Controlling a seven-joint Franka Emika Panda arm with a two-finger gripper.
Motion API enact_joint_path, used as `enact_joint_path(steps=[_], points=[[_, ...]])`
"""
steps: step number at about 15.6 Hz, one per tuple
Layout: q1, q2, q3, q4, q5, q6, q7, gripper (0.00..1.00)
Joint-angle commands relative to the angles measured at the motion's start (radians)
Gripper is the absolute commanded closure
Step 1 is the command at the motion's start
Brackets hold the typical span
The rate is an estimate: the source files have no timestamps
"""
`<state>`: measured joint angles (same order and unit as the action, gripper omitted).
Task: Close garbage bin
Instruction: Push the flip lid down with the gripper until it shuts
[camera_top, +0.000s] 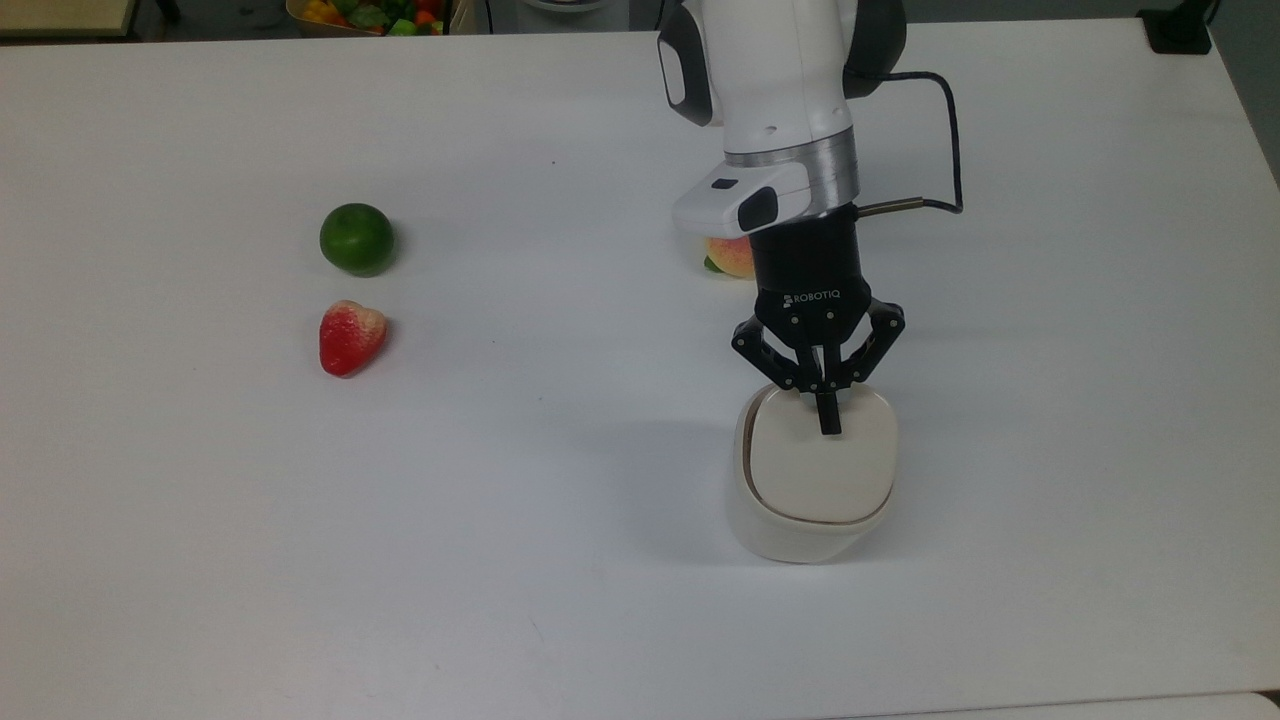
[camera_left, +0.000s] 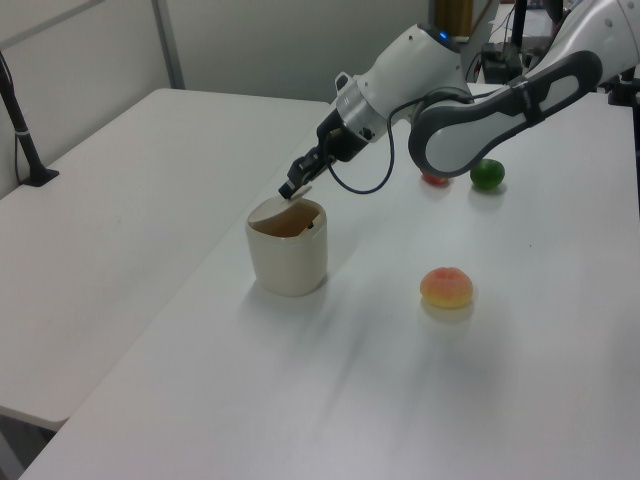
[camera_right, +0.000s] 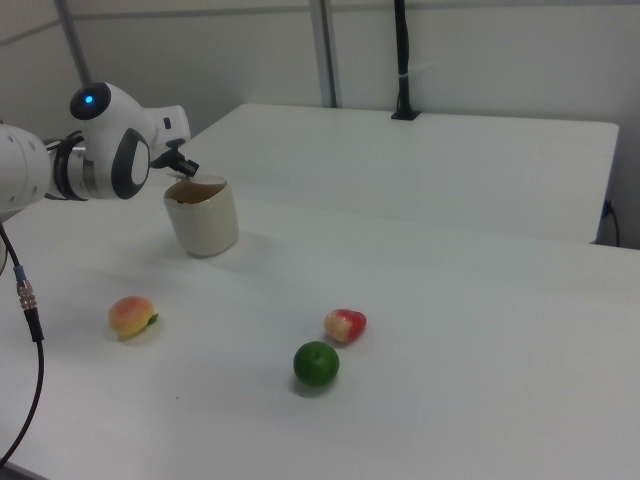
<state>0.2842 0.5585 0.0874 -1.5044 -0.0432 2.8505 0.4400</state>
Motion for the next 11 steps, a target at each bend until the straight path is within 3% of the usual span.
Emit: enact_joint_path(steps=[1, 11], points=[[0.000, -0.046, 0.015, -0.065, -0.023, -0.023, 0.008, 1.00], [0.001, -0.026, 0.015, -0.100, -0.029, -0.025, -0.015, 1.00]])
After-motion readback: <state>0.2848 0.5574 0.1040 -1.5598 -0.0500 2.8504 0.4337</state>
